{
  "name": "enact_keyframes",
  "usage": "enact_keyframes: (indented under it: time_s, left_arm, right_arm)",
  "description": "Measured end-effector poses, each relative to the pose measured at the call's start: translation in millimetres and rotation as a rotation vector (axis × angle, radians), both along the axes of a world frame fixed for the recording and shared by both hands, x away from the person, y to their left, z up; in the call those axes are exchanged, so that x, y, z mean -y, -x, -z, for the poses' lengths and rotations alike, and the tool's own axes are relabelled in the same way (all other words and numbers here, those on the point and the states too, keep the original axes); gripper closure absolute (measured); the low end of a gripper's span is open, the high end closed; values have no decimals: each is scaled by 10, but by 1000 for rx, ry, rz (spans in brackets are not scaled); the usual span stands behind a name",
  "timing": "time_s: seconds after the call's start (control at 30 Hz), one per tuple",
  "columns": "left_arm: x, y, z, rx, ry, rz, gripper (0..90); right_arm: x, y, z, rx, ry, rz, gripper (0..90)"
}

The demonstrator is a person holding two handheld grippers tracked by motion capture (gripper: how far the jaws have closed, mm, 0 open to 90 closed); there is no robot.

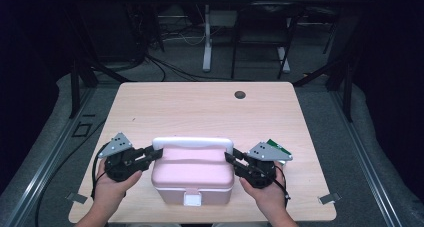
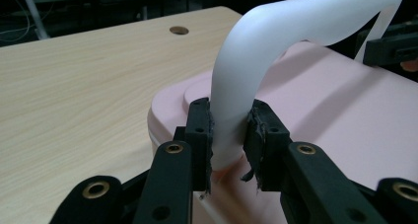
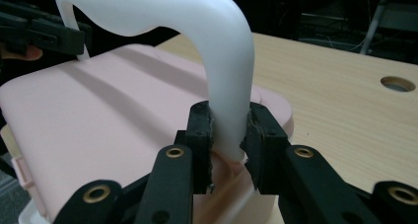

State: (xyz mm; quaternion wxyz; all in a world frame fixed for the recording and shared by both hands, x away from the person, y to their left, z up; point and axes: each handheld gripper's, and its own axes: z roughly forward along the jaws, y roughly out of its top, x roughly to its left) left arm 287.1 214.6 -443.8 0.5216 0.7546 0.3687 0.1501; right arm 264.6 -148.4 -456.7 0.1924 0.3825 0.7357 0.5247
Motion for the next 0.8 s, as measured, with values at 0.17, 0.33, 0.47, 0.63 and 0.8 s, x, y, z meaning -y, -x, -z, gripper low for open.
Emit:
enact_keyframes:
  time_s: [0.17,0.33,0.47,0.63,0.8]
  left_arm:
    - [12,-72,-127,-4,6,-9,727]
    - [-9,-97,-123,-15,21,-2,726]
    - [-32,-92,-123,-25,32,3,718]
    - [-177,34,-166,-2,30,1,718]
    - [-367,184,-80,-15,21,-12,755]
  right_arm:
    - [-4,-56,-119,24,-31,30,741]
    - [-3,-76,-126,18,-50,39,742]
    - [-5,-69,-134,12,-43,44,742]
    - [-4,-80,-142,7,-52,46,742]
    - [-3,-103,-158,6,-58,42,742]
